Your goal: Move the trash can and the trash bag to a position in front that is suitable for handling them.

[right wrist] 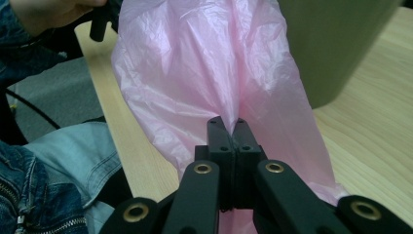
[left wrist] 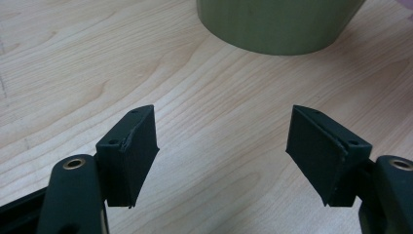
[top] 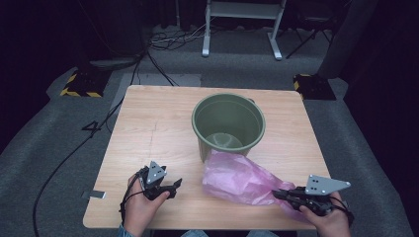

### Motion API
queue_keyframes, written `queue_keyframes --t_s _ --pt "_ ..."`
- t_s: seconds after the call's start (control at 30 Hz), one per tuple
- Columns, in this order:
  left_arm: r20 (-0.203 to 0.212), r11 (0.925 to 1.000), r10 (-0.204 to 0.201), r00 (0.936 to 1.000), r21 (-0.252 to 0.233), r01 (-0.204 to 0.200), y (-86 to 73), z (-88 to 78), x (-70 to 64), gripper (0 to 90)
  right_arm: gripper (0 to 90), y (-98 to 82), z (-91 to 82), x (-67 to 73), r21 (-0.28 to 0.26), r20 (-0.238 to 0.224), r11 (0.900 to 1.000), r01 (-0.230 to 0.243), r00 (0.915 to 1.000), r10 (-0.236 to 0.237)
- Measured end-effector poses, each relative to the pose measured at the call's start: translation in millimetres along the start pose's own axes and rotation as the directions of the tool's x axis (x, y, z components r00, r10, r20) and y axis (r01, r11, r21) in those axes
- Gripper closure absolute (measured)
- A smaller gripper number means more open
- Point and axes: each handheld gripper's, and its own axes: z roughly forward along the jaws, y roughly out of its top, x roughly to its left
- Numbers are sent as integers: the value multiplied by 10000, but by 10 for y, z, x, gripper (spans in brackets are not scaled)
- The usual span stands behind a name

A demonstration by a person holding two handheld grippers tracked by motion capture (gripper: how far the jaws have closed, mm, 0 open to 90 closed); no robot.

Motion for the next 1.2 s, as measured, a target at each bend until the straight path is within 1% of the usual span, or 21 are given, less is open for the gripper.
queue_keyframes --t_s 0.13,0.23,0.3,0.43,0.5,0.53,0.6,0.7,0.77,0.8,0.83,0.87,0.9,0.93,0.97,1.0,1.03,1.13,1.2 --pt "123 9999 112 9999 5 -112 35 43 -21 268 900 -45 -172 -43 -94 536 9996 -257 9982 262" --pt "204 9998 189 9996 19 -189 64 77 -33 268 900 -96 -290 -90 -143 1001 9984 -548 9934 560" --pt "262 9997 227 9994 27 -228 83 103 -42 268 900 -135 -363 -131 -235 1325 9966 -788 9879 812" --pt "368 9995 316 9988 5 -316 114 153 -60 268 900 -200 -473 -209 -358 1962 9918 -1229 9722 1276" --pt "416 9996 296 9987 16 -297 121 163 -67 268 900 -229 -502 -248 -458 2065 9887 -1429 9670 1493" --pt "418 9993 360 9985 28 -362 124 165 -64 268 900 -243 -511 -271 -489 2138 9873 -1512 9640 1582" --pt "417 9995 304 9987 10 -305 121 164 -67 268 900 -269 -531 -328 -561 2357 9845 -1660 9560 1746" --pt "335 9995 303 9990 -6 -303 106 145 -54 269 900 -294 -567 -419 -806 2693 9770 -1972 9395 2119" --pt "297 9997 259 9992 13 -259 91 129 -50 269 900 -306 -589 -480 -1002 2898 9704 -2197 9266 2397" --pt "258 9997 232 9994 25 -233 77 117 -47 269 900 -311 -600 -510 -1108 3016 9666 -2312 9189 2544" --pt "231 9998 218 9995 28 -218 69 108 -44 269 900 -317 -611 -552 -1250 3158 9619 -2431 9093 2709" --pt "190 9999 158 9997 37 -158 55 92 -41 269 900 -320 -618 -578 -1313 3250 9587 -2524 9027 2821" --pt "161 9999 128 9998 33 -129 46 78 -37 269 900 -325 -630 -625 -1402 3455 9542 -2641 8901 2972" --pt "121 9999 130 9998 29 -130 40 67 -33 269 900 -325 -642 -661 -1483 3599 9504 -2732 8802 3092" --pt "75 9999 107 9999 18 -107 30 50 -27 269 900 -324 -651 -688 -1529 3708 9481 -2790 8731 3167" --pt "41 10000 27 10000 -13 -27 21 40 -27 269 900 -317 -667 -729 -1598 3907 9451 -2850 8610 3257" --pt "19 10000 30 10000 -1 -30 16 33 -23 269 900 -309 -677 -757 -1646 4085 9429 -2896 8501 3324" --pt "-31 10000 14 10000 18 -14 -3 21 -19 269 900 -279 -672 -823 -1737 4446 9399 -2938 8282 3411" --pt "-41 10000 12 10000 23 -12 -1 20 -21 269 900 -263 -611 -865 -1711 4518 9403 -2944 8247 3404"
